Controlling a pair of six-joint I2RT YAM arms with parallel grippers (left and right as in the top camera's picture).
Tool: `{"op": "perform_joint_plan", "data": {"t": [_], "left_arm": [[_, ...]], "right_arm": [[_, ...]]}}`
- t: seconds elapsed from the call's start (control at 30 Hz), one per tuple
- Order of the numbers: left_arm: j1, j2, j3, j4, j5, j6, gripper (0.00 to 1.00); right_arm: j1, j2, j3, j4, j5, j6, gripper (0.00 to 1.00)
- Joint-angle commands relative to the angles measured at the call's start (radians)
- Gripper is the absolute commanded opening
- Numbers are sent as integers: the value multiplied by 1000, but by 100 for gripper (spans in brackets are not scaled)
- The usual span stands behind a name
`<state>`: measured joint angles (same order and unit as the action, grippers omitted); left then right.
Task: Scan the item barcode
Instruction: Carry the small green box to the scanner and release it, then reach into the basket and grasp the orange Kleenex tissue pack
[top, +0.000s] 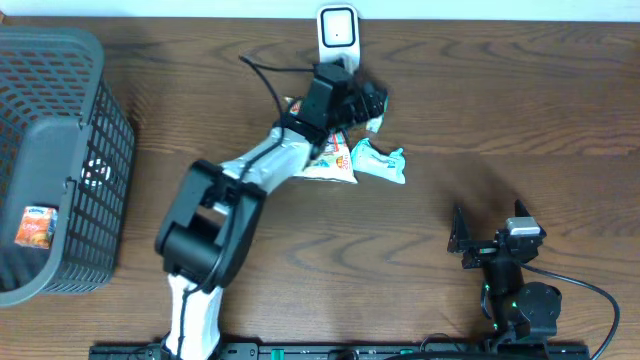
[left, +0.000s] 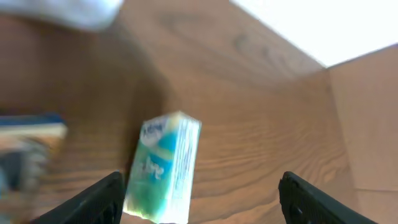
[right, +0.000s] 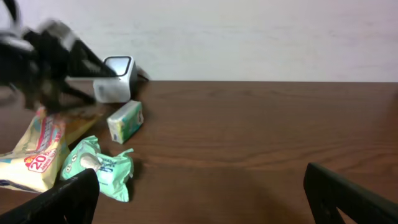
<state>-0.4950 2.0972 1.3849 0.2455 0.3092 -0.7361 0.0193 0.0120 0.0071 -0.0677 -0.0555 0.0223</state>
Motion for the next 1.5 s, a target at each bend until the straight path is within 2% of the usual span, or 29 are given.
{"op": "perform_joint_plan", "data": {"t": [0.0, 0.1, 0.27, 0.37, 0.5, 0.57, 0.63, 0.8, 0.93, 1.07, 1.13, 1.27, 1.47], "left_arm": [[68, -213, 11, -38, -3, 68, 77], [120, -363, 11, -126, -4, 127, 74], [247, -613, 11, -317, -59, 310, 74], [358, -755, 11, -469, -296, 343, 74], [552, -897, 11, -613, -682, 343, 74], [666, -937, 11, -655, -822, 343, 74], [792, -951, 11, -695, -875, 343, 74], [1066, -892, 10, -865, -875, 354, 74], [1178, -768, 10, -955, -875, 581, 74], [1212, -645, -5, -1007, -858, 734, 74], [1210, -594, -16, -1026, -774, 826, 74], [1199, -545, -45, -1030, -594, 935, 74], [1197, -509, -81, -996, -580, 1031, 74]], "right_arm": [[6, -5, -1, -4, 0, 14, 99], [6, -5, -1, -4, 0, 14, 99], [6, -5, -1, -4, 0, 14, 99], [6, -5, -1, -4, 0, 14, 99], [6, -5, -1, -4, 0, 14, 99], [6, -5, -1, -4, 0, 14, 99], [6, -5, -1, -4, 0, 14, 99], [6, -5, -1, -4, 0, 14, 99], [6, -5, -1, -4, 0, 14, 99], [6, -5, -1, -4, 0, 14, 99], [6, -5, -1, -4, 0, 14, 99], [6, -5, -1, -4, 0, 14, 99], [6, -5, -1, -4, 0, 14, 99]]}}
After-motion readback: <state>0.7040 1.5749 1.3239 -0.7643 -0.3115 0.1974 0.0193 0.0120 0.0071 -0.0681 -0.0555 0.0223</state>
